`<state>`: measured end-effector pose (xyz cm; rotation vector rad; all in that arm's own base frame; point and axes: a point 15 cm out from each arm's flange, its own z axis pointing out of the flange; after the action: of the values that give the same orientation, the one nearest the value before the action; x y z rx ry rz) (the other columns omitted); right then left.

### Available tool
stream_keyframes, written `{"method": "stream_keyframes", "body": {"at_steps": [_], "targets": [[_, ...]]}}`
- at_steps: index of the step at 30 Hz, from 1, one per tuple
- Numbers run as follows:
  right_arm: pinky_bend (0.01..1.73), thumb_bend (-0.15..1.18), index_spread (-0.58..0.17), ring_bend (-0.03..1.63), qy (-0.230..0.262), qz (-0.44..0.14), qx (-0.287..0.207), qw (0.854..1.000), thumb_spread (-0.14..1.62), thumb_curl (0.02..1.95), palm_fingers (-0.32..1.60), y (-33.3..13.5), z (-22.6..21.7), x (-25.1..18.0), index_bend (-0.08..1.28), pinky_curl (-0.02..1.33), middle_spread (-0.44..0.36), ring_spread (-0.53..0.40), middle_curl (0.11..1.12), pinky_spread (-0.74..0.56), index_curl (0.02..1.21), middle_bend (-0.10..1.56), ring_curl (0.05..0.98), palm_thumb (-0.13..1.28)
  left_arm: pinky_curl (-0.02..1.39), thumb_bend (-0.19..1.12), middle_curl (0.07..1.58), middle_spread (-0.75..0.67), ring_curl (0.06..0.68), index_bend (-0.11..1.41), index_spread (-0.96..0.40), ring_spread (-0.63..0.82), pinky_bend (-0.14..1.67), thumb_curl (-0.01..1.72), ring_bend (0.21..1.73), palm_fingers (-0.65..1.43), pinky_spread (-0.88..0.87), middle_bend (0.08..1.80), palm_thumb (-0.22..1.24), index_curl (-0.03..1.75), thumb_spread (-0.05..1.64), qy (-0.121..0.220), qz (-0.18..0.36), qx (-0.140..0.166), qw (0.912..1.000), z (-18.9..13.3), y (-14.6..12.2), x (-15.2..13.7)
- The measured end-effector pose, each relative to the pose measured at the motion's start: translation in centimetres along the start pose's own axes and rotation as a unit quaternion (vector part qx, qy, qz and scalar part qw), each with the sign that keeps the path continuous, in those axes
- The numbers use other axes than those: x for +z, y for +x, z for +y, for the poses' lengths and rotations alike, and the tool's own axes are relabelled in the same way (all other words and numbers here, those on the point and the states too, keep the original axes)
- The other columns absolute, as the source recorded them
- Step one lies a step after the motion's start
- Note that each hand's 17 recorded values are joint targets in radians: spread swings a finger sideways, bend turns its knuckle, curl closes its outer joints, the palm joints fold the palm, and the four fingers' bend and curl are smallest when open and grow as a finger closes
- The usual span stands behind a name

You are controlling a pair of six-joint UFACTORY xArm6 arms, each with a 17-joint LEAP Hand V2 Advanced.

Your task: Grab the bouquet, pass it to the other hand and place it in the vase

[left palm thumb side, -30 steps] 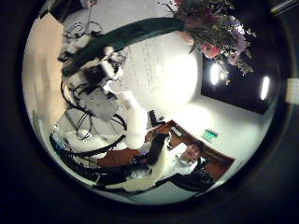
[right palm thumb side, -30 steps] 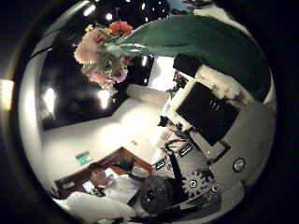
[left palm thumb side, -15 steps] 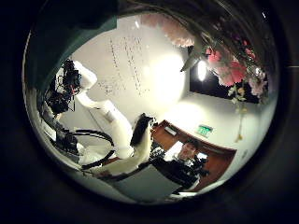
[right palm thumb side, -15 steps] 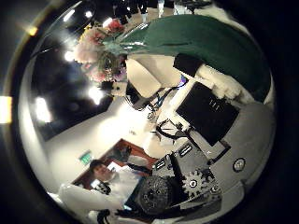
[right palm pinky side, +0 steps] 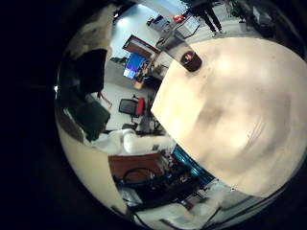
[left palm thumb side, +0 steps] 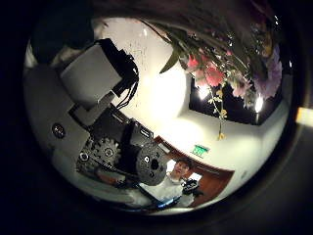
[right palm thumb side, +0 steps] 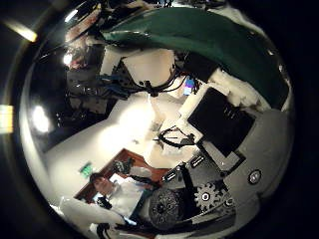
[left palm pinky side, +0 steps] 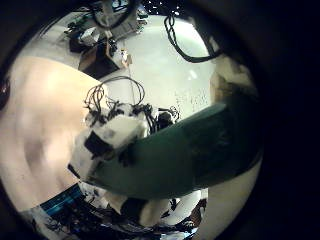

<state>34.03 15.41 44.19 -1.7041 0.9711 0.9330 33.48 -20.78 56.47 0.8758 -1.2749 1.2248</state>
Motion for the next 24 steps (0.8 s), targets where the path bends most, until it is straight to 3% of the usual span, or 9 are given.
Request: {"method": "stream_keyframes", "body": {"at_steps": [3, 5, 7, 8, 10, 17, 24], "targets": [[1.15, -0.06, -0.256, 1.37, 0.012, -0.003, 0.024, 1.000, 0.98, 0.95, 0.94, 1.7, 0.6, -0.1, 1.00, 0.92, -0.145, -0.197, 0.74, -0.28, 0.88, 1.26, 0.670, 0.90, 0.78, 0.17, 1.00, -0.37, 0.583, 0.80, -0.43, -0.40, 1.34, 0.60, 1.49, 1.06, -0.41, 0.92, 1.00, 0.37, 1.01, 0.008, -0.003, 0.023, 0.9997, -0.3, 1.0, -0.5], [1.09, -0.05, -0.270, 1.33, 0.029, -0.005, 0.046, 0.999, 1.01, 0.88, 0.63, 3.0, 1.2, -1.0, 0.83, 0.89, -0.142, -0.197, 0.71, -0.34, 0.85, 1.16, 0.655, 0.85, 0.80, 0.17, 1.03, -0.40, 0.589, 0.86, -0.46, -0.40, 1.35, 0.62, 1.51, 1.04, -0.43, 0.94, 1.01, 0.41, 1.03, 0.026, -0.014, 0.047, 0.9985, -0.9, 2.3, -2.0], [0.99, -0.04, -0.285, 1.31, 0.044, -0.001, 0.055, 0.998, 1.03, 0.83, 0.28, 3.7, 1.4, -2.1, 0.72, 0.88, -0.127, -0.187, 0.67, -0.29, 0.81, 1.05, 0.649, 0.81, 0.82, 0.17, 1.07, -0.43, 0.600, 0.90, -0.49, -0.40, 1.36, 0.64, 1.53, 1.01, -0.44, 0.96, 1.01, 0.45, 1.04, 0.047, -0.029, 0.073, 0.9958, -1.5, 3.9, -3.6], [0.96, -0.04, -0.298, 1.29, 0.051, 0.000, 0.058, 0.997, 1.04, 0.80, 0.29, 4.0, 1.4, -2.6, 0.68, 0.85, -0.123, -0.187, 0.66, -0.28, 0.78, 1.04, 0.627, 0.81, 0.83, 0.16, 1.09, -0.45, 0.607, 0.93, -0.51, -0.40, 1.37, 0.65, 1.55, 0.99, -0.46, 0.98, 1.01, 0.47, 1.05, 0.054, -0.038, 0.085, 0.9942, -1.7, 4.7, -4.1], [0.90, -0.03, -0.320, 1.19, 0.067, 0.000, 0.069, 0.995, 1.05, 0.76, 0.09, 4.8, 1.6, -3.7, 0.62, 0.82, -0.099, -0.157, 0.60, -0.16, 0.71, 0.90, 0.575, 0.79, 0.85, 0.16, 1.12, -0.47, 0.613, 0.95, -0.54, -0.40, 1.38, 0.67, 1.57, 0.96, -0.47, 1.00, 1.01, 0.51, 1.06, 0.067, -0.057, 0.108, 0.9903, -2.0, 6.1, -5.0], [0.76, -0.02, -0.341, 0.97, 0.085, -0.008, 0.098, 0.992, 1.06, 0.66, 0.04, 7.6, 0.9, -5.3, 0.55, 0.69, -0.041, -0.055, 0.49, 0.20, 0.59, 0.71, 0.448, 0.79, 0.90, 0.14, 1.18, -0.52, 0.625, 0.99, -0.58, -0.40, 1.41, 0.72, 1.63, 0.89, -0.50, 1.05, 1.01, 0.64, 1.09, 0.159, -0.108, 0.162, 0.9678, -3.3, 10.0, -11.5], [0.66, -0.02, -0.340, 0.84, 0.091, -0.006, 0.102, 0.991, 1.06, 0.60, 0.05, 8.5, 0.7, -5.7, 0.46, 0.59, -0.012, 0.008, 0.43, 0.36, 0.52, 0.59, 0.376, 0.81, 0.94, 0.13, 1.21, -0.55, 0.627, 0.97, -0.61, -0.39, 1.44, 0.77, 1.68, 0.85, -0.51, 1.09, 1.01, 0.76, 1.11, 0.231, -0.135, 0.192, 0.9442, -3.8, 11.3, -17.1]]}}
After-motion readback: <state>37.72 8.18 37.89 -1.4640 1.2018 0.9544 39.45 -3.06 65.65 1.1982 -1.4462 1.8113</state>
